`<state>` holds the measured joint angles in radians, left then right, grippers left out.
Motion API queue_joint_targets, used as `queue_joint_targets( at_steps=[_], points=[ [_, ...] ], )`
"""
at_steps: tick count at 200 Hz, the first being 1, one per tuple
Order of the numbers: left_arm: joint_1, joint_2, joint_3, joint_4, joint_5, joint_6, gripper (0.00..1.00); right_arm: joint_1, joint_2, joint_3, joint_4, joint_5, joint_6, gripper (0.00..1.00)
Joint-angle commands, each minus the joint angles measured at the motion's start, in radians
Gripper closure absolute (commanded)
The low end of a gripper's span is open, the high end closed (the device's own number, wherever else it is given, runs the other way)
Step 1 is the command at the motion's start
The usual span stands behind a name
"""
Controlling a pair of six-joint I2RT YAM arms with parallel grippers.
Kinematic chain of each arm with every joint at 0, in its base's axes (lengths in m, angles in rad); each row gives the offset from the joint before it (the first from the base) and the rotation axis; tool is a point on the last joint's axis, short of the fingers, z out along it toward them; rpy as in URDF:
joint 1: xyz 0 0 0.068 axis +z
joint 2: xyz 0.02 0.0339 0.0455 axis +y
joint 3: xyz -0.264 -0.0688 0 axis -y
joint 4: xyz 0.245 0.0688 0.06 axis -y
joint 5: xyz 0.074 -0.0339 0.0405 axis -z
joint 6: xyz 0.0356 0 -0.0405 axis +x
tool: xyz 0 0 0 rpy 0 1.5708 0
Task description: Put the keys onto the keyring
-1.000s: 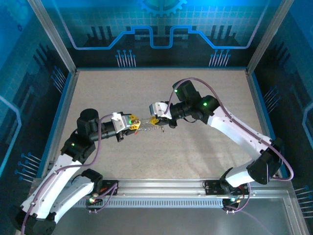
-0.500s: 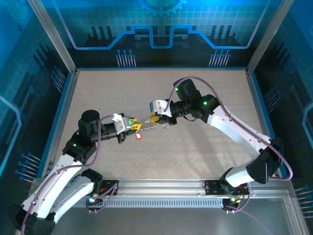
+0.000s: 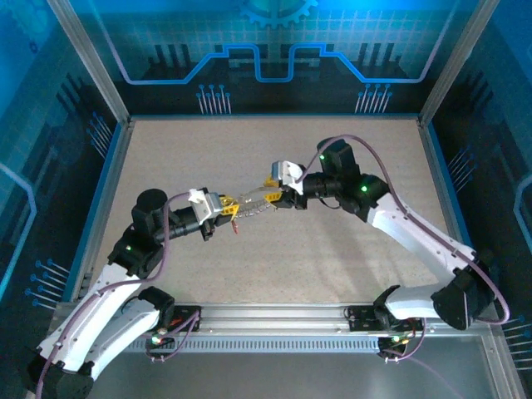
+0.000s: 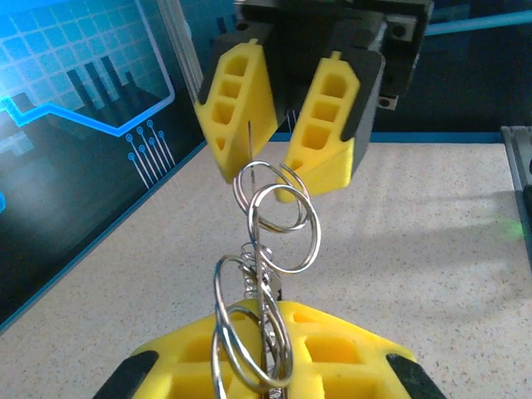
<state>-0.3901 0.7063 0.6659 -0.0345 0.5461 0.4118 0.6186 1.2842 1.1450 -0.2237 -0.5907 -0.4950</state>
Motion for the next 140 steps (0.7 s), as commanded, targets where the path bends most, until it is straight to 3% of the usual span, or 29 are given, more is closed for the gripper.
queue_joint_targets(
  at_steps=[1,14,46,86,111,140],
  points=[
    [0.007,-0.020,-0.009,0.107,-0.092,-0.033,1.00,-0.009,-0.082,-0.088,0.198,0.039,0.203,0.65],
    [0.007,-0.020,-0.012,0.119,-0.101,-0.036,1.00,-0.002,-0.104,-0.125,0.255,0.014,0.264,0.68],
    [0.007,-0.027,-0.025,0.160,-0.117,-0.065,1.00,0.054,-0.094,-0.135,0.284,-0.130,0.286,0.85],
    [0.007,-0.035,-0.033,0.190,-0.158,-0.097,1.00,0.108,-0.063,-0.171,0.452,-0.070,0.466,0.84],
    [0.007,-0.046,-0.040,0.211,-0.158,-0.108,1.00,0.116,-0.041,-0.169,0.488,-0.054,0.537,0.73],
    [0.007,-0.054,-0.052,0.224,-0.142,-0.115,1.00,0.134,-0.003,-0.138,0.529,-0.047,0.600,0.74]
  ],
)
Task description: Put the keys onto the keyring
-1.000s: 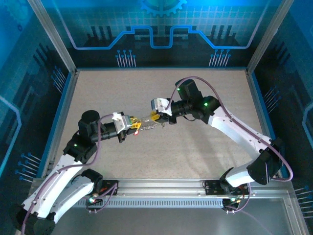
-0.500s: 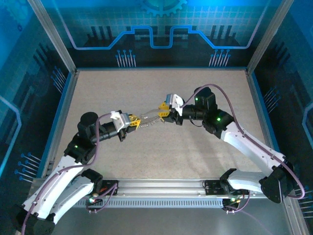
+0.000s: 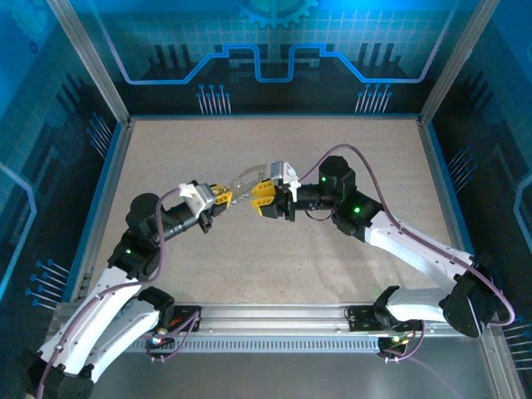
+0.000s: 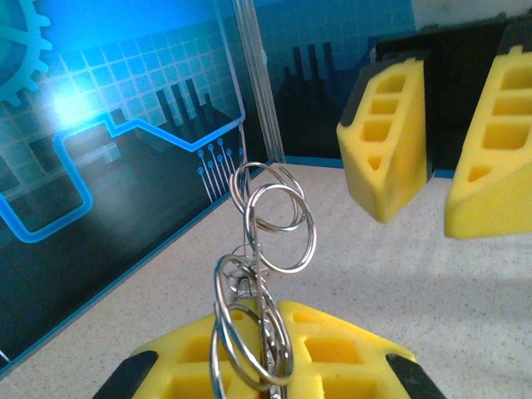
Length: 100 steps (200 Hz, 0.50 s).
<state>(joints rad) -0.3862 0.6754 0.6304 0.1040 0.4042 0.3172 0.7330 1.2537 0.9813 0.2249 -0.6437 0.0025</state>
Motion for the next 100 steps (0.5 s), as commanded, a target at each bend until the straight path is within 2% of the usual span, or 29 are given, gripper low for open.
queue_joint_targets(
  at_steps=[1,25,50,100],
  points=[
    [0.003,-0.023,-0.017,0.086,0.001,-0.021,1.00,0.021,0.029,0.026,0.083,0.008,0.107,0.75],
    [0.003,-0.024,-0.018,0.091,0.005,-0.028,1.00,0.020,0.046,0.019,0.172,0.047,0.197,0.76],
    [0.003,-0.026,-0.025,0.101,0.007,-0.029,1.00,0.025,0.069,0.032,0.235,0.015,0.274,0.73],
    [0.003,-0.026,-0.029,0.117,0.015,-0.036,1.00,0.037,0.093,0.054,0.253,0.071,0.355,0.79]
  ],
)
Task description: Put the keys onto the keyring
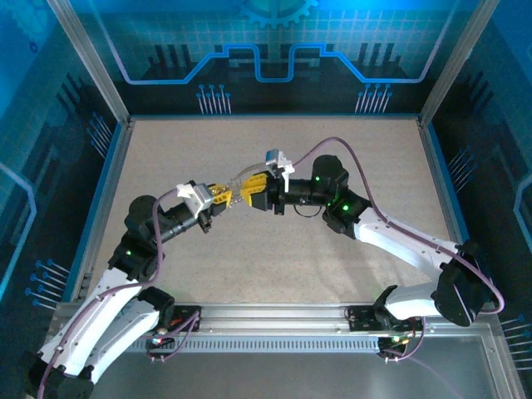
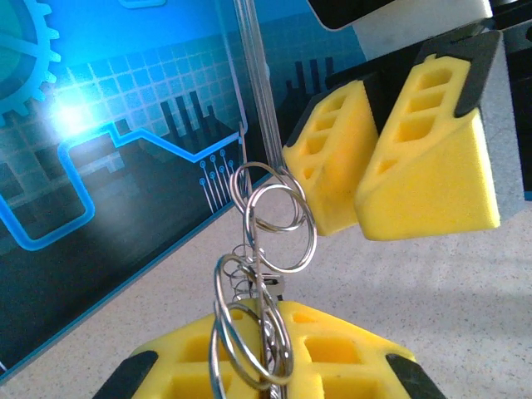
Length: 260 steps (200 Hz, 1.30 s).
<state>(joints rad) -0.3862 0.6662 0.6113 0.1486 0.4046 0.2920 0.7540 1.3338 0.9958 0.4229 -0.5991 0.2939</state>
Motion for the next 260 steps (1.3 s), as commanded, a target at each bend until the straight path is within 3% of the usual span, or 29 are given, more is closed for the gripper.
queue_joint_targets(
  at_steps=[1,53,127,192,230,260],
  points=[
    [0.003,-0.016,-0.010,0.073,0.015,-0.010,1.00,0.016,0.013,0.040,0.054,0.027,0.063,0.79],
    [0.003,-0.014,-0.007,0.069,0.012,-0.010,1.00,0.018,0.026,0.063,0.062,0.011,0.065,0.88],
    [0.003,-0.011,-0.010,0.078,0.020,-0.010,1.00,0.019,0.036,0.076,0.033,0.033,0.082,0.86],
    [0.004,-0.020,-0.016,0.087,0.017,-0.013,1.00,0.016,0.035,0.055,0.089,0.025,0.110,0.96],
    [0.003,-0.031,-0.021,0.104,0.019,-0.015,1.00,0.011,0.022,0.037,0.084,0.031,0.124,0.86],
    [0.003,-0.032,-0.028,0.122,0.015,-0.028,1.00,0.000,0.018,0.012,0.133,0.013,0.165,0.83]
  ],
)
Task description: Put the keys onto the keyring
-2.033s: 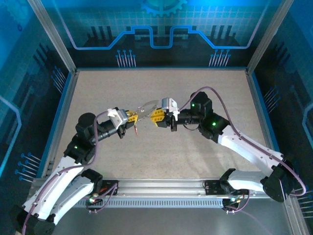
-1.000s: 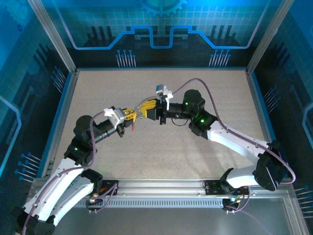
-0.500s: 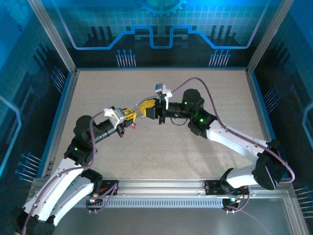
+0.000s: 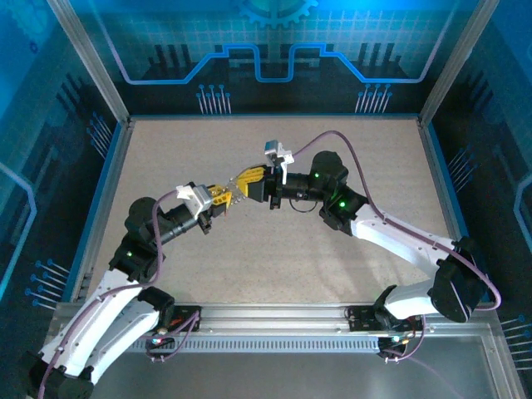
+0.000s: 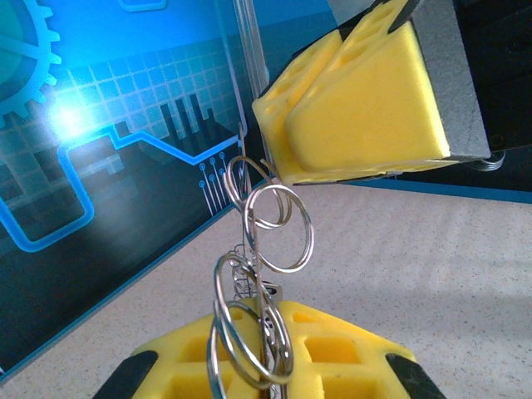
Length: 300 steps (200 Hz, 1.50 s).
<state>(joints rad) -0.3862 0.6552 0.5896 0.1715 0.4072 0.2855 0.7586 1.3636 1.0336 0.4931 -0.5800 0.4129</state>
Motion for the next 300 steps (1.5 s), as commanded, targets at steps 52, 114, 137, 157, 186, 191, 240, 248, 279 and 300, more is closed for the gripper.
queue_joint_targets(
  at_steps=[52,114,137,157,186,191,240,248,279,300],
  points=[
    [0.003,-0.022,-0.016,0.138,0.009,-0.042,1.00,-0.001,-0.004,-0.031,0.093,-0.004,0.100,0.77],
    [0.003,-0.018,-0.018,0.161,-0.007,-0.061,1.00,-0.005,0.020,0.006,0.025,0.012,0.213,0.74],
    [0.003,-0.014,-0.022,0.166,-0.017,-0.060,1.00,-0.006,0.025,-0.001,0.068,-0.009,0.227,0.73],
    [0.003,-0.011,-0.020,0.157,-0.027,-0.058,1.00,-0.007,0.019,-0.001,0.070,-0.006,0.224,0.71],
    [0.003,-0.009,-0.022,0.160,-0.019,-0.062,1.00,-0.006,0.024,0.007,0.076,-0.018,0.237,0.72],
    [0.003,-0.009,-0.022,0.160,-0.018,-0.061,1.00,-0.006,0.024,0.009,0.072,-0.015,0.241,0.72],
    [0.003,-0.014,-0.015,0.149,-0.033,-0.060,1.00,-0.011,0.008,-0.007,0.052,0.038,0.265,0.65],
    [0.003,-0.014,-0.012,0.142,-0.040,-0.061,1.00,-0.011,0.006,-0.009,0.049,0.043,0.265,0.64],
    [0.004,-0.009,-0.010,0.132,-0.057,-0.059,1.00,-0.008,0.007,0.003,0.033,0.045,0.265,0.62],
    [0.003,-0.008,-0.010,0.134,-0.046,-0.066,1.00,-0.006,0.012,0.008,0.039,0.058,0.267,0.60]
  ],
)
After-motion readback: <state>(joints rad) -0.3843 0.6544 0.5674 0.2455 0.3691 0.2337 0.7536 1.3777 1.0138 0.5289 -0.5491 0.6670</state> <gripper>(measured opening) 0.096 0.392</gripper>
